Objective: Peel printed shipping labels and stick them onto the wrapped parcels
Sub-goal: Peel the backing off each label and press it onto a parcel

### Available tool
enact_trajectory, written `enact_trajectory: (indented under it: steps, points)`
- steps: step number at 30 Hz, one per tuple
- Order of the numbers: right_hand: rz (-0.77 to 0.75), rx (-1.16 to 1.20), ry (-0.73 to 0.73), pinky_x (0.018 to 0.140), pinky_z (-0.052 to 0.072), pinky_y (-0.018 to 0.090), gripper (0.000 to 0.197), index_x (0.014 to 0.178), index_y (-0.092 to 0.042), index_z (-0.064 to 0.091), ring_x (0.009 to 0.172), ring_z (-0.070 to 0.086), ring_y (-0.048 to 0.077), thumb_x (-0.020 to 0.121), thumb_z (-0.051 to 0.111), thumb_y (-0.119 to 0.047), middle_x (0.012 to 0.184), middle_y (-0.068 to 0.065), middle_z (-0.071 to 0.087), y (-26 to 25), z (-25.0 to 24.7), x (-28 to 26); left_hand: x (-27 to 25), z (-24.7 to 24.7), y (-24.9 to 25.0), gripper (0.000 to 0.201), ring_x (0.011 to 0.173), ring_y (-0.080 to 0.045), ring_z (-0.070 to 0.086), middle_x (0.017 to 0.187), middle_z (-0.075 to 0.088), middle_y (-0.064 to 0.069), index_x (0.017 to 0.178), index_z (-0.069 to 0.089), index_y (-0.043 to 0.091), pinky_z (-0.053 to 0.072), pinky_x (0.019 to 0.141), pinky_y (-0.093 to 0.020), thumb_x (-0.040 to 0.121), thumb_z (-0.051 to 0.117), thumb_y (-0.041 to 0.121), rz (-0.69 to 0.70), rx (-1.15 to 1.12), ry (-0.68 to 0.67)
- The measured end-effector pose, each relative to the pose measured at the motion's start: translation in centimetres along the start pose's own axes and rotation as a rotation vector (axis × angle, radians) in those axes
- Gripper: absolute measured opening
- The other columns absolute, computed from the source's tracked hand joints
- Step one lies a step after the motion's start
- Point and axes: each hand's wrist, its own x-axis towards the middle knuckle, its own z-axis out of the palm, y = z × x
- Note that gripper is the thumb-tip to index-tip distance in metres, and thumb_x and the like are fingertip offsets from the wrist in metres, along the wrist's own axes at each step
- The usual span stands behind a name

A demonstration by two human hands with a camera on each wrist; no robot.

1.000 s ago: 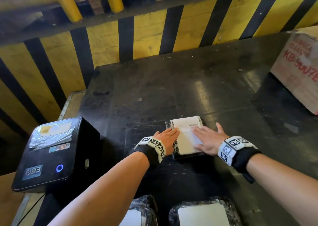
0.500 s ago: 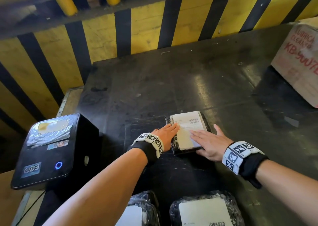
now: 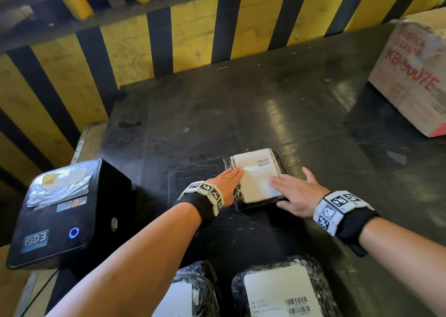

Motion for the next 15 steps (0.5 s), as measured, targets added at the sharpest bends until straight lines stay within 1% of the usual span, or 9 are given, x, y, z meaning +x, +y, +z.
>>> enact_trajectory:
  steps: [2, 4, 7, 9, 12, 14, 15]
  points:
    - [-0.050, -0.022, 0.053, 0.114, -0.009, 0.057, 0.060, 0.149, -0.025, 0.016, 0.146, 0.006, 0.008, 0.096, 0.038, -0.043, 0.158, -0.011, 0.009, -1.4, -0.6, 0.4, 0.2, 0.0, 0.0, 0.082, 0.148, -0.018, -0.002, 0.161, -0.008, 0.000, 0.151, -0.008, 0.016, 0.021, 0.119, -0.044, 0.092, 0.049, 0.008, -0.007, 0.004, -0.001]
    - [-0.159, -0.011, 0.081, 0.114, -0.009, 0.055, 0.062, 0.149, -0.024, 0.016, 0.145, 0.008, 0.009, 0.095, 0.043, -0.039, 0.158, -0.011, 0.011, -3.2, -0.4, 0.8, 0.3, 0.1, 0.1, 0.082, 0.148, -0.018, -0.002, 0.161, -0.008, 0.001, 0.151, -0.008, 0.016, 0.020, 0.119, -0.043, 0.092, 0.048, 0.008, -0.014, 0.014, 0.002]
    - [-0.253, -0.082, 0.069, 0.112, -0.010, 0.055, 0.067, 0.150, -0.027, 0.008, 0.147, 0.001, 0.013, 0.095, 0.045, -0.035, 0.159, -0.011, 0.000, -3.7, 1.3, 1.2, 0.3, 0.4, 0.0, 0.081, 0.148, -0.017, -0.002, 0.161, -0.008, 0.001, 0.151, -0.007, 0.015, 0.021, 0.119, -0.042, 0.093, 0.049, 0.010, -0.010, 0.011, 0.016]
    - [-0.272, -0.150, 0.111, 0.111, -0.012, 0.057, 0.066, 0.150, -0.030, 0.005, 0.147, -0.001, 0.017, 0.096, 0.043, -0.034, 0.159, -0.012, -0.003, -2.4, 2.2, 1.2, 0.2, 0.5, 0.0, 0.081, 0.148, -0.017, -0.001, 0.161, -0.007, 0.000, 0.151, -0.007, 0.014, 0.022, 0.118, -0.042, 0.092, 0.049, 0.011, -0.003, 0.008, 0.030]
    - [-0.253, -0.214, 0.104, 0.107, -0.017, 0.056, 0.065, 0.149, -0.035, -0.003, 0.147, -0.007, 0.019, 0.098, 0.036, -0.028, 0.157, -0.015, -0.012, -0.7, 2.9, 0.5, 0.1, 0.5, 0.0, 0.083, 0.148, -0.018, 0.000, 0.161, -0.007, -0.001, 0.151, -0.007, 0.014, 0.023, 0.118, -0.041, 0.091, 0.051, 0.010, 0.002, -0.003, 0.032]
    - [-0.243, -0.216, 0.125, 0.103, -0.021, 0.054, 0.065, 0.149, -0.035, -0.004, 0.147, -0.008, 0.020, 0.097, 0.036, -0.026, 0.157, -0.015, -0.012, -0.5, 3.0, 0.3, 0.1, 0.6, 0.1, 0.084, 0.148, -0.017, -0.003, 0.160, -0.010, 0.001, 0.151, -0.009, 0.015, 0.022, 0.119, -0.041, 0.092, 0.050, 0.009, -0.009, -0.008, 0.024]
    - [-0.241, -0.211, 0.136, 0.102, -0.021, 0.054, 0.066, 0.149, -0.034, -0.003, 0.147, -0.007, 0.020, 0.097, 0.037, -0.027, 0.158, -0.014, -0.011, -0.7, 3.0, 0.4, 0.0, 0.6, 0.1, 0.085, 0.148, -0.017, -0.004, 0.160, -0.010, 0.002, 0.151, -0.010, 0.016, 0.022, 0.118, -0.042, 0.092, 0.050, 0.009, -0.014, -0.006, 0.024]
